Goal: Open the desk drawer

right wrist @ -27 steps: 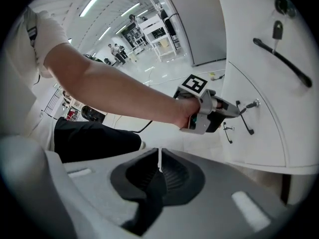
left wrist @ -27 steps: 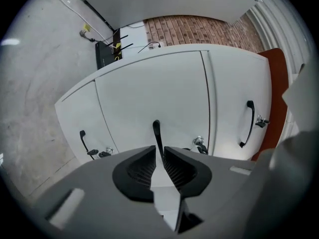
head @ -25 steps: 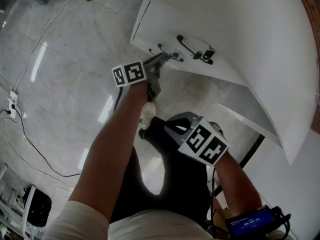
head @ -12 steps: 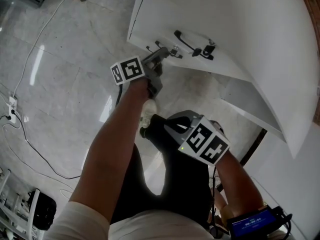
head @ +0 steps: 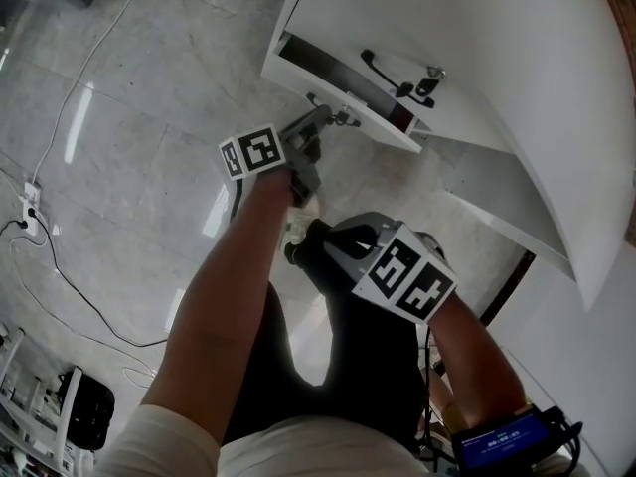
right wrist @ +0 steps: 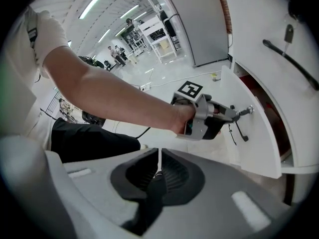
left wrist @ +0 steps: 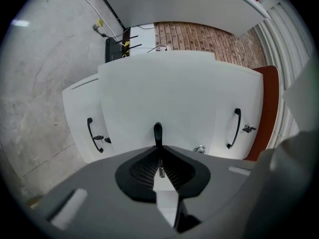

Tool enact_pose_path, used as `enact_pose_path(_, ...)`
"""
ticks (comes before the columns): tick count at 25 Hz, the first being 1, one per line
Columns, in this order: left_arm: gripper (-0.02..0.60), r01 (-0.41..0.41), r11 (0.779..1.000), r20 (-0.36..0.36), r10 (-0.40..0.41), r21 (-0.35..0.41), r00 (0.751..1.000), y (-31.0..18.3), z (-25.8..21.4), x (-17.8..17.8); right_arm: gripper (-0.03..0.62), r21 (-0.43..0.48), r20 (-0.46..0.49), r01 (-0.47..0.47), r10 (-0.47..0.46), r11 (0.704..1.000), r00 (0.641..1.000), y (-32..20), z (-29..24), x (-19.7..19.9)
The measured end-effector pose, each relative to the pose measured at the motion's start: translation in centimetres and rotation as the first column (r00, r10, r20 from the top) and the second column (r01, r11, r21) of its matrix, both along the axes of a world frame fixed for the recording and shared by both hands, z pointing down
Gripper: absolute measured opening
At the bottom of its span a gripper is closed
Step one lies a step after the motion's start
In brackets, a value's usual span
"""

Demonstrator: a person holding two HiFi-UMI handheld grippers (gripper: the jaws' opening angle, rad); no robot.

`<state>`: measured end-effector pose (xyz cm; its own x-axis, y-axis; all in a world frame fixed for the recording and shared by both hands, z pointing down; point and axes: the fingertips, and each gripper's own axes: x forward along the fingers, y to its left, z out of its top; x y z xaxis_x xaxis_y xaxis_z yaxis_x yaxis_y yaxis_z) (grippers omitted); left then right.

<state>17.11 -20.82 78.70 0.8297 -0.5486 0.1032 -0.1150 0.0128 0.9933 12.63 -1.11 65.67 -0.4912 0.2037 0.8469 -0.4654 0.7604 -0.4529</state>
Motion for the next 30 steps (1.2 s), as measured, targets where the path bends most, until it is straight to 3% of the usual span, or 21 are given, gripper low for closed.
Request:
enact_pose_path(13,0.031,0.000,0.999,0.003,0.000,-0.043,1.000,4.1,0.3,-2.6,0.020,-0.034,0.046,0.052,-0.050,0.998,0.998,1.4,-1.0,-2.6)
enact_pose_path(30,0.072,-0.029,0.998,0.041,0.032,-0.064,0.999,5.9,0.3,-3.5,0.020,-0.067,0.066,0.069,-0.064,0.995,0.996,2.0,-2.1,-2.1)
